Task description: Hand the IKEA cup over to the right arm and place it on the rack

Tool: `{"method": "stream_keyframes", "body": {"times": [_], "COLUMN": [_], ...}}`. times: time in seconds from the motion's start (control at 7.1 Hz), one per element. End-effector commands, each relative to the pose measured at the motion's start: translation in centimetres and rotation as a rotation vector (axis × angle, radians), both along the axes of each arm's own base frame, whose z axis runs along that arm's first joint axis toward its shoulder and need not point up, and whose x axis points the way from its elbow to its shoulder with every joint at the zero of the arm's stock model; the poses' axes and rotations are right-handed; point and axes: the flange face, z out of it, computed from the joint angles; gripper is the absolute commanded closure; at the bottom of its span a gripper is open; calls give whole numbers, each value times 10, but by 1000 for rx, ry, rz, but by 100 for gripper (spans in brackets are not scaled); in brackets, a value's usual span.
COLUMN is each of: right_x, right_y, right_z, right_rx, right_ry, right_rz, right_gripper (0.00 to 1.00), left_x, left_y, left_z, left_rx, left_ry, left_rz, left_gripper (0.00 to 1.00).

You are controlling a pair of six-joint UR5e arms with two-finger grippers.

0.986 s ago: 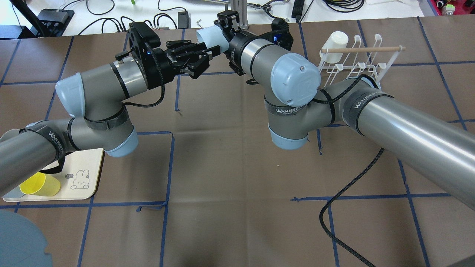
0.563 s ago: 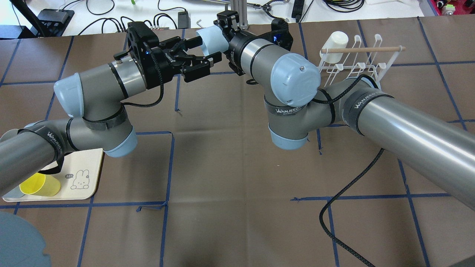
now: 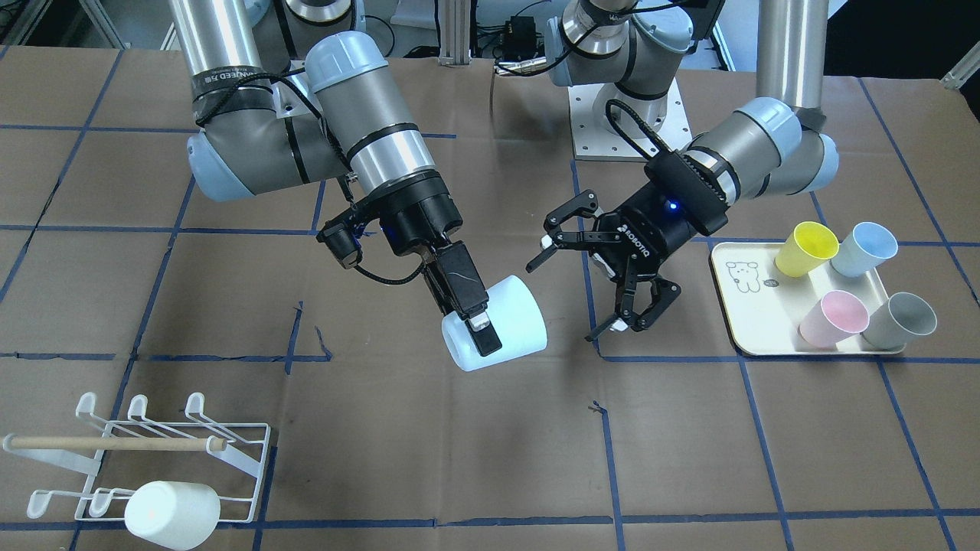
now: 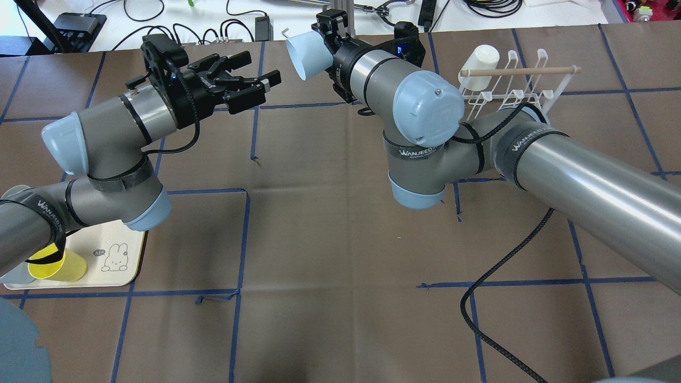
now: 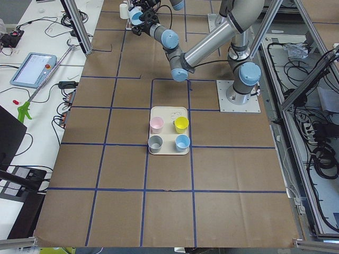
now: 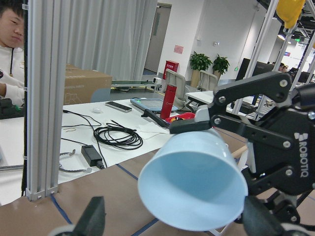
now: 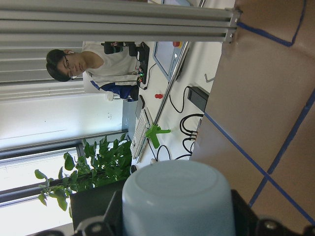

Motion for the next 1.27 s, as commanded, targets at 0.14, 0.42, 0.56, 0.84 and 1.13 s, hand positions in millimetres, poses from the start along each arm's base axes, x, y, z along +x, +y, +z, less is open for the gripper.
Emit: {"method": "stream_keyframes", "body": {"times": [0.14,0.42,0.56,0.84,1.13], "right_x": [-99,-166,-214,-266,-294], "right_y": [-50,-69,-80,-87,-97], "right_z": [16,16,15,13,-6], "right_rx": [-161,-232,-279,-350,-358], "right_ry": [287,525,709,1057,1205], "right_rz": [2,-9,14,101,123], "right_gripper": [86,89,89,90,91], "left_x": [36,61,68,38,10], "left_y": [-28,-78,-88,-98,-84], "left_z": [26,55,61,69,89], "left_rx": [211,403,552,734,953], "left_ry": [-95,-232,-320,-529,-595], "left_rz": [252,434,501,572,572], "left_gripper": [2,2,2,2,2]}}
